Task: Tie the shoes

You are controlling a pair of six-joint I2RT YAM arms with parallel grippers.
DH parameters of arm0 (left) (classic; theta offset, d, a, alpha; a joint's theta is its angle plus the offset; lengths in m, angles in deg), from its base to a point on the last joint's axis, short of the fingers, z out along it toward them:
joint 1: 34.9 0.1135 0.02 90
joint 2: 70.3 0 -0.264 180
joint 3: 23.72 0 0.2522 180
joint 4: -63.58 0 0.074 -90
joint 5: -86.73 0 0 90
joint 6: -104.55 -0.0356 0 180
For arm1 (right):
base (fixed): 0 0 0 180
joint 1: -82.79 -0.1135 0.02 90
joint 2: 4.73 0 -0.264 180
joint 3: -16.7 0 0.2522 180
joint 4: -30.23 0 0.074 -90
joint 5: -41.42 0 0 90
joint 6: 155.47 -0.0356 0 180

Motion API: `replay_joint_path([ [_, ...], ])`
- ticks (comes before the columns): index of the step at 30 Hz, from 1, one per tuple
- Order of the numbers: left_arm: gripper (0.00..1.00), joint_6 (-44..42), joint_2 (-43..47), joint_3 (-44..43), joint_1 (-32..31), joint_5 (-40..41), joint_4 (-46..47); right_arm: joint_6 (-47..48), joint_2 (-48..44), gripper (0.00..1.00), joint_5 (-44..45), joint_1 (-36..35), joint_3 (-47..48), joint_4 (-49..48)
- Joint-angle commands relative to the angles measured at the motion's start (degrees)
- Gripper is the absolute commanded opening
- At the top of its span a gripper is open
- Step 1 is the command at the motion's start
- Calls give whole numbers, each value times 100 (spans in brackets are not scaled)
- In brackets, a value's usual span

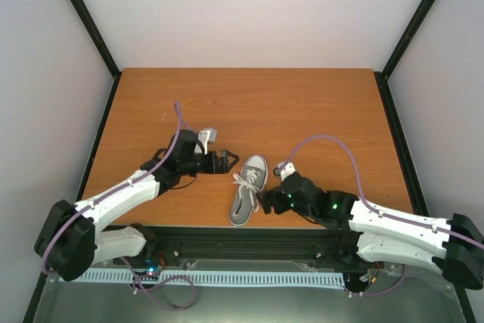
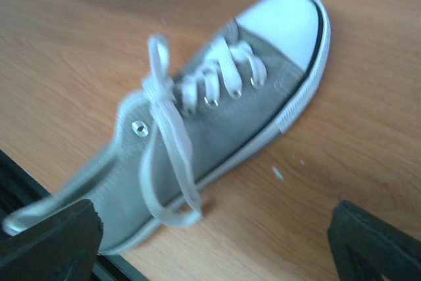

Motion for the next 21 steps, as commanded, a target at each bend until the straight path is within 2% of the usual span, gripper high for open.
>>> replay_joint_path([
  [1,100,-650,-122,-657,49,-261,-474,498,191,100,-37,331,624,-31],
  [6,100,-896,-785,-1424,82,34,-561,913,982,100,-1197,1631,1199,-637],
  [8,100,-958,-883,-1610,390,-60,-454,1180,1248,100,-1426,2190,1486,-607],
  [11,100,-830,-853,-1600,1469,-536,-173,1612,1449,100,-1811,3285,1756,-456],
  [17,100,-369,-589,-913,4220,-1156,492,1909,1385,100,-2890,6180,1439,-781],
  [19,100,-221,-352,-499,4898,-999,829,1823,1226,100,-2974,7009,1137,-1101],
  [21,100,-247,-65,-123,5194,-320,925,1714,970,100,-2614,7321,760,-1409],
])
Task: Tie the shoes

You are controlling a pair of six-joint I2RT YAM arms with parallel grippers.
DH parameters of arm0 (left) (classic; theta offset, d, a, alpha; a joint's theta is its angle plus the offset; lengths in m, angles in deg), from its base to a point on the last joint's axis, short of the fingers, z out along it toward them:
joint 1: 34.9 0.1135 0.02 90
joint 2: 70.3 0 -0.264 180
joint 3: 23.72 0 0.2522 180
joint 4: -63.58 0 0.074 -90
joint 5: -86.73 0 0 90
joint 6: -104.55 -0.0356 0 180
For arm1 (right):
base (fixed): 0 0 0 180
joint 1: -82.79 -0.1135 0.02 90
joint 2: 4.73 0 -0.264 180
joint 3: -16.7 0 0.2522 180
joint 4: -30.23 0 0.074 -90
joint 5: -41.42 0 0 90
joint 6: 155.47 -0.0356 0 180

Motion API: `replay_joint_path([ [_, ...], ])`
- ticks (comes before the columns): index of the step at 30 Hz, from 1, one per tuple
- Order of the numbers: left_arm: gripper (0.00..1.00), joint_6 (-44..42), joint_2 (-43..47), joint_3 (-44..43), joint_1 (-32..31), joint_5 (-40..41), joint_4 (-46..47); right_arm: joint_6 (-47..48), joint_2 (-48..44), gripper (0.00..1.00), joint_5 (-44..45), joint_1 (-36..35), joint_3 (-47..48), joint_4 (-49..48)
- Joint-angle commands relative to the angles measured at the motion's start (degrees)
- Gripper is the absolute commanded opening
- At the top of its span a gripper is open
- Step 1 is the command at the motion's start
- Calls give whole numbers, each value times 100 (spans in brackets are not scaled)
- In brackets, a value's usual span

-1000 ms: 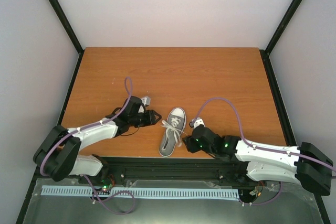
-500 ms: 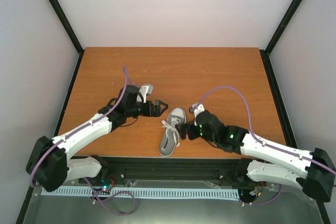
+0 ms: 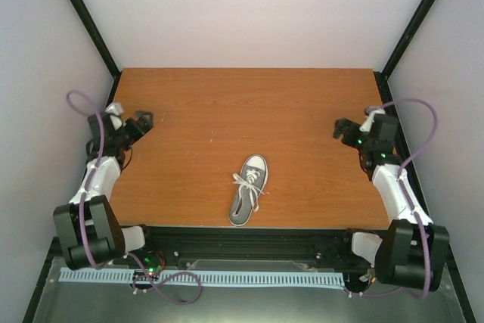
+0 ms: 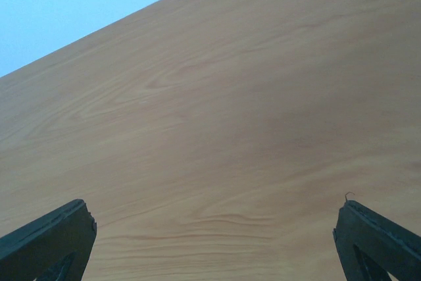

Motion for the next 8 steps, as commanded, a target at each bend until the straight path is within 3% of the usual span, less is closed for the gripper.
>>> replay_joint_path([
  [1,100,89,643,708,525,1107,418,31,-528,100,229,575,-674,-630],
  [3,100,-47,853,992,524,1708,521,23,-740,100,686,574,-1005,-1018],
  [8,100,-251,1047,1412,519,2333,788,37,-888,100,1166,574,-1584,-1896],
])
